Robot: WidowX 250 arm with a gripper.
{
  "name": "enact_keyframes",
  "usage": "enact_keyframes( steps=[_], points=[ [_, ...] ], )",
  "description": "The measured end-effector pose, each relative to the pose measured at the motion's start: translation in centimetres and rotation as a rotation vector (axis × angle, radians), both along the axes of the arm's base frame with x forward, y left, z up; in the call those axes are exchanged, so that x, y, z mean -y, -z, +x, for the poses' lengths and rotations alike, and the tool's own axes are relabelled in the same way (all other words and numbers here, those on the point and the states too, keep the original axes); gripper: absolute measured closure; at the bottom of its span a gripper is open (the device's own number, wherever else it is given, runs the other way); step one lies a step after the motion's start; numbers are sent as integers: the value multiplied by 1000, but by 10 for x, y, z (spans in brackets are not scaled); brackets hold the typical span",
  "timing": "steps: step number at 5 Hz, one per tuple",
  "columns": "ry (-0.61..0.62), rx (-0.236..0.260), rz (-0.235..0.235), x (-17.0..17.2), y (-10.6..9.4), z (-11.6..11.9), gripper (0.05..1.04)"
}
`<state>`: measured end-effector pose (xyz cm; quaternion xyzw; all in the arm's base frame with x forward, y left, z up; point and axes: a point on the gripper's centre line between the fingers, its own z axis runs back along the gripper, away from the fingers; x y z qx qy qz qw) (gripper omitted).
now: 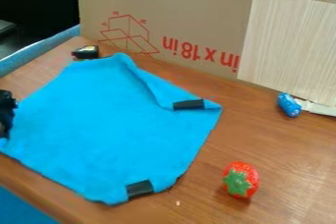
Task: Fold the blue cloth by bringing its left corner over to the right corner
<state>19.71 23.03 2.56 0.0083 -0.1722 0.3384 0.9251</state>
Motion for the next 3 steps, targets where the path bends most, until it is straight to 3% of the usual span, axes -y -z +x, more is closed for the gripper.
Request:
enact_keyframes(
  steps=[1, 2, 3],
  points=[
    [-3, -1, -25, 1, 0, 2, 660],
    [-7, -8, -82, 8, -3, -1, 892],
    [-25, -17, -159, 6, -15, 1, 1008]
  ],
)
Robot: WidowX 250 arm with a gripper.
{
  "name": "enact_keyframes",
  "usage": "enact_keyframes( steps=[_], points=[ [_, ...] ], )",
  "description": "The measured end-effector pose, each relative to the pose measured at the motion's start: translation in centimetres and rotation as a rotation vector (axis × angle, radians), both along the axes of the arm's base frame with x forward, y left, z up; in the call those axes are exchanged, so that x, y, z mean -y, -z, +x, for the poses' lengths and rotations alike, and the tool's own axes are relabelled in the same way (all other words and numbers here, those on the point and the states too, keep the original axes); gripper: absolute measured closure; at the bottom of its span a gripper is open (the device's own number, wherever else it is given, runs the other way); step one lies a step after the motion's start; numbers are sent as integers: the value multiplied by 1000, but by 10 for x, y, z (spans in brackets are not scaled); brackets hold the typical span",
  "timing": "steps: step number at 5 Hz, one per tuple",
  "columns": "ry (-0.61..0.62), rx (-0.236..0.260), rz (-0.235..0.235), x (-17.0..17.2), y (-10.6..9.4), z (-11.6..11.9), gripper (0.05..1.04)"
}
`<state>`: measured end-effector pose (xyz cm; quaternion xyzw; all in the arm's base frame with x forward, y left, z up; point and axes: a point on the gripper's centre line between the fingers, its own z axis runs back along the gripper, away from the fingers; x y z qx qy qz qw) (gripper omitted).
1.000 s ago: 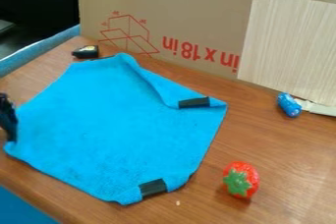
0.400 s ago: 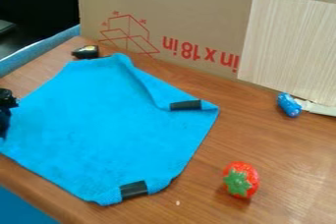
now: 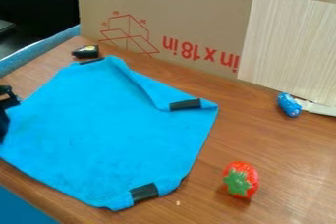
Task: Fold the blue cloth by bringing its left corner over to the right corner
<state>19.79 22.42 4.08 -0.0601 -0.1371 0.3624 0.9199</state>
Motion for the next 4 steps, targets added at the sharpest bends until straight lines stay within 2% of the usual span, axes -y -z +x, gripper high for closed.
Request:
enact_keyframes(
  steps=[1, 2, 3, 4],
  points=[
    [-44, 31, -25, -1, -35, 6, 1029],
    [-94, 2, -86, 12, -56, 24, 1029],
    [-116, -58, -119, 41, -64, 49, 1029],
    [-133, -101, -101, 80, -64, 76, 1029]
  ],
)
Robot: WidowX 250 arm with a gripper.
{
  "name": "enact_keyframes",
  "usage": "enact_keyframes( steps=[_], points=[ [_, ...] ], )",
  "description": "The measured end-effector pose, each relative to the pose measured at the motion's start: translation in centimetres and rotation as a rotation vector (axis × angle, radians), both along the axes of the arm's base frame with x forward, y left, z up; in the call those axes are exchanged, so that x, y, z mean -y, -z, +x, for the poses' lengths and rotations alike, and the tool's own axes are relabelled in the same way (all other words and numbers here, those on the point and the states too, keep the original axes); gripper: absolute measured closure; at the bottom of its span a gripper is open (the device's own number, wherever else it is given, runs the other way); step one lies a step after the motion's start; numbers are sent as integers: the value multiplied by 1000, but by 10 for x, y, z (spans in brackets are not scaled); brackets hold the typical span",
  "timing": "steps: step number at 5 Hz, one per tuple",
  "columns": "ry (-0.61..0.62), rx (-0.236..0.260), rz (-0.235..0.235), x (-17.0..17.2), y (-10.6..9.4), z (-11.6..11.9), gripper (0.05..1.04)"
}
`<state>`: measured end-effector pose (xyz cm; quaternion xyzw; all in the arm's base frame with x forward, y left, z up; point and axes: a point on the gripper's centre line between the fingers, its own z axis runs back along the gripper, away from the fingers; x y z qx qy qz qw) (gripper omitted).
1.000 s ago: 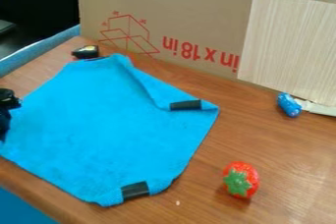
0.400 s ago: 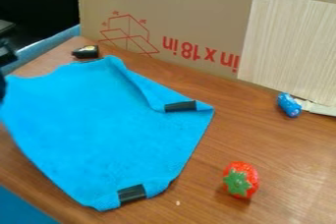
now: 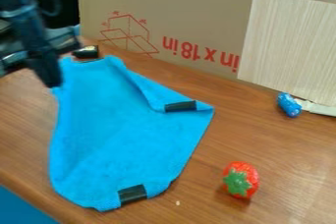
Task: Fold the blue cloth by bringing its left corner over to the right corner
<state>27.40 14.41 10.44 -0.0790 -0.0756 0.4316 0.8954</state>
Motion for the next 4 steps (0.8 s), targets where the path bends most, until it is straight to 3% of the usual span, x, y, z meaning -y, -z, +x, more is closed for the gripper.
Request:
enact_keyframes(
  steps=[1, 4],
  points=[
    [-11, -18, 14, 36, 6, 28, 1030],
    [-19, -1, 66, 124, 18, 98, 1015]
  ],
)
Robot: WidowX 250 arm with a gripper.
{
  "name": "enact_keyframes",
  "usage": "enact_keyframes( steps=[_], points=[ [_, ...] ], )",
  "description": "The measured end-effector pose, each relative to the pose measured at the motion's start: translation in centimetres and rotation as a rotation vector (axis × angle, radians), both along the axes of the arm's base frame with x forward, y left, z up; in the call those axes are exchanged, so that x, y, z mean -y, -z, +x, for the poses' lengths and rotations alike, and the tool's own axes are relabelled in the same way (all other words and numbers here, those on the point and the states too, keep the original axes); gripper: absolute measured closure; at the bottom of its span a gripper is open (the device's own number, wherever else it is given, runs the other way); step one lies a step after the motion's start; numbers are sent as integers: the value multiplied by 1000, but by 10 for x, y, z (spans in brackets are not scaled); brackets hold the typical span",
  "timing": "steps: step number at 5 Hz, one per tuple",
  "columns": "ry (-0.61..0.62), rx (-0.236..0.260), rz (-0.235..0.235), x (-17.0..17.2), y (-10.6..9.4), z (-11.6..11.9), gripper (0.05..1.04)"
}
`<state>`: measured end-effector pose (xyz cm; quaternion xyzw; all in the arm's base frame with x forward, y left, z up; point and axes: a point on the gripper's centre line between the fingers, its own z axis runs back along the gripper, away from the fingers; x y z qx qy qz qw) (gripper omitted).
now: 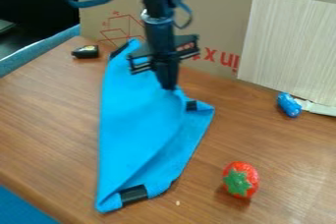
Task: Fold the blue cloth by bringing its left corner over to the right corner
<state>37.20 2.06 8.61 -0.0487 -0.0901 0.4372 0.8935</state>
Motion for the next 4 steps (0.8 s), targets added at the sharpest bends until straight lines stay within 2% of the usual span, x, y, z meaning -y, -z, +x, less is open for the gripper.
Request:
enact_keyframes(
  steps=[1, 2, 3, 4],
  points=[
    [6, 4, 31, 29, 6, 15, 878],
    [7, 34, 42, 46, 5, 22, 628],
    [23, 62, -2, 62, -1, 23, 323],
    [88, 89, -8, 68, -45, 15, 94]
  ],
)
